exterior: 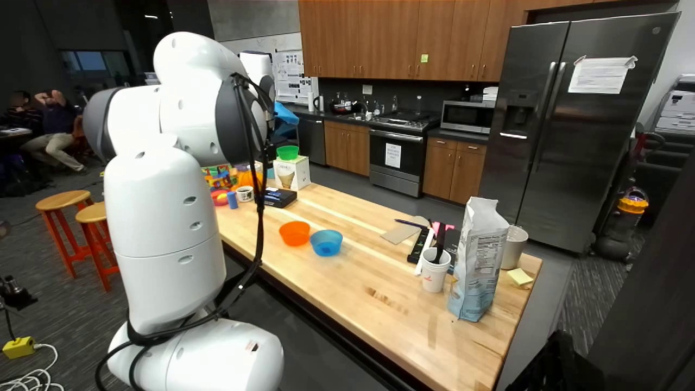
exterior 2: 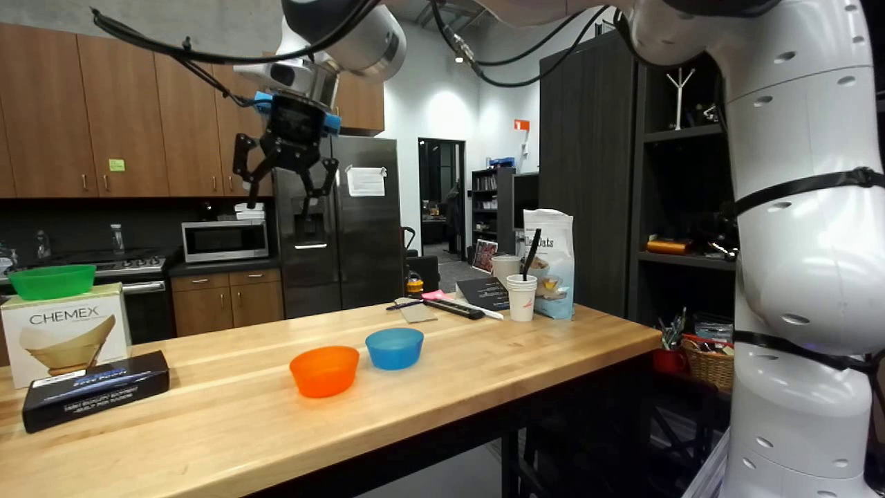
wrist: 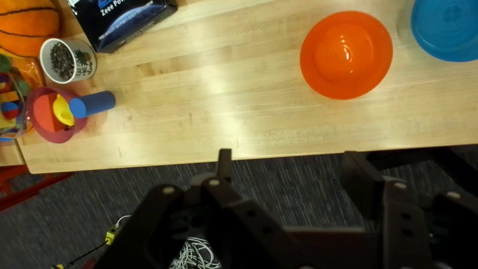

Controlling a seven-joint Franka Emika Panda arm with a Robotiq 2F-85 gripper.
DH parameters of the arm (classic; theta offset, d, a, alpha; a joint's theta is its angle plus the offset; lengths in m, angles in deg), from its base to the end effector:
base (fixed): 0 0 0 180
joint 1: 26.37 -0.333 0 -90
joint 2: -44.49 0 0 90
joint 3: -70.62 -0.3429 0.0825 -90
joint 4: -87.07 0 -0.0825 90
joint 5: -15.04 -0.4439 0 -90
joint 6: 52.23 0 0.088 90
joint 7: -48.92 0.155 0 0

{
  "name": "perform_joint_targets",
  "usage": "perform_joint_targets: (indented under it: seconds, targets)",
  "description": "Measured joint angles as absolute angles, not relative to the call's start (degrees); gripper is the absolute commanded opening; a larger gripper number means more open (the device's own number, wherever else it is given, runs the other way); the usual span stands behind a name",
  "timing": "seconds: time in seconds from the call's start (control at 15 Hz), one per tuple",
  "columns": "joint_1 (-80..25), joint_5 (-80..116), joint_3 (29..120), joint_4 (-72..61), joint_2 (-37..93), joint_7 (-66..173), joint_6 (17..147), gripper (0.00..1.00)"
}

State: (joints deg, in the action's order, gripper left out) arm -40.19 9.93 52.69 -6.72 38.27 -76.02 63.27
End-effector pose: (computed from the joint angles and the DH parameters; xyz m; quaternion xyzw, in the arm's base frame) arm 0.5913 0.3668 0.5474 0.2160 0.9649 0.1369 0.0591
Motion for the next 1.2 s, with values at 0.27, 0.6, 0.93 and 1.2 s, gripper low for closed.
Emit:
perform_joint_targets:
  seconds: [0.27,0.6,0.93,1.2]
  targets:
    - [-40.73,6.85,52.51,-12.49,43.32,-73.45,66.40,0.14]
    - [-41.64,4.79,52.50,-20.89,50.83,-68.81,71.31,0.00]
    - [-44.12,0.94,52.65,-29.60,58.74,-63.95,76.75,0.00]
    - [-46.05,-0.02,53.04,-36.82,64.58,-56.30,82.09,0.00]
